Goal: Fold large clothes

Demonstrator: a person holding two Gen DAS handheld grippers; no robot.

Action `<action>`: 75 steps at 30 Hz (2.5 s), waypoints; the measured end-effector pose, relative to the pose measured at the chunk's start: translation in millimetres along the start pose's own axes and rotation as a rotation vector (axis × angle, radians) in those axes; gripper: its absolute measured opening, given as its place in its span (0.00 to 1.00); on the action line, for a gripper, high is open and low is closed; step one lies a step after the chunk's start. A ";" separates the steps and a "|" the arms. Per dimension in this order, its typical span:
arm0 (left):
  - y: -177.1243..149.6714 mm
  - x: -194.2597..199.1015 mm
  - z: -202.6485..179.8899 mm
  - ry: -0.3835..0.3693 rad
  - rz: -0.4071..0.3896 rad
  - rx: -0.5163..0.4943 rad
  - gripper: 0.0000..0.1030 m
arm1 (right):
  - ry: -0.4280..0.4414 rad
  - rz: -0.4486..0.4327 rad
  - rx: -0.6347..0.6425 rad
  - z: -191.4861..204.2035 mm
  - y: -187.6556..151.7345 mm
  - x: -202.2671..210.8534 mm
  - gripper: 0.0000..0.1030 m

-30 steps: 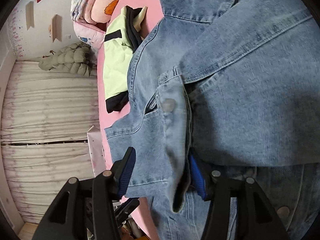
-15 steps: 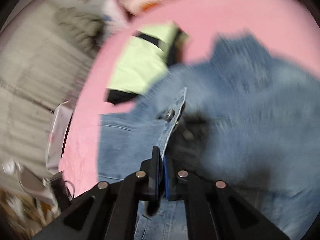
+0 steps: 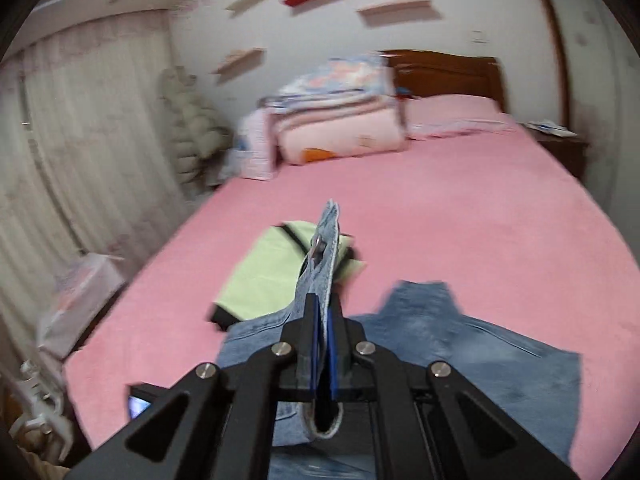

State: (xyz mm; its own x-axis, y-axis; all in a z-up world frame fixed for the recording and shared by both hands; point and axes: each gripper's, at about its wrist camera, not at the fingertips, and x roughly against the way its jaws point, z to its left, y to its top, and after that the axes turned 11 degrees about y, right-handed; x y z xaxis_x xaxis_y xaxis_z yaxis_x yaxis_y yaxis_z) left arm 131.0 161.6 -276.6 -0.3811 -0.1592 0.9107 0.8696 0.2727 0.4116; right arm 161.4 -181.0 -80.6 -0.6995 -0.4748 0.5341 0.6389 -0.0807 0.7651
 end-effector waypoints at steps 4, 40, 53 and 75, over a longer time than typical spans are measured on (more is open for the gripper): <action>-0.7 -2.9 -4.9 0.005 0.005 -0.031 0.40 | -0.184 0.075 -0.076 -56.1 -43.2 -9.9 0.03; 86.4 -84.9 10.2 -0.325 0.238 -0.015 0.73 | -0.121 0.455 -0.340 -202.0 -132.5 -115.3 0.38; 81.9 -52.3 -17.3 -0.145 0.040 -0.108 0.13 | -0.192 0.368 -0.087 -165.9 -109.0 -99.0 0.04; 74.0 -66.5 -29.1 -0.071 0.004 -0.123 0.14 | -0.039 0.520 -0.419 -202.1 -159.0 -71.0 0.25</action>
State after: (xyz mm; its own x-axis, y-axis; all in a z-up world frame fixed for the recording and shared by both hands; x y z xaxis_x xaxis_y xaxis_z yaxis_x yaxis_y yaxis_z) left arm 229.8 164.8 -307.7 -0.3953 -0.0897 0.9142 0.9013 0.1540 0.4049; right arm 174.2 -311.6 -312.8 -0.2726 -0.5122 0.8144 0.9610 -0.1868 0.2041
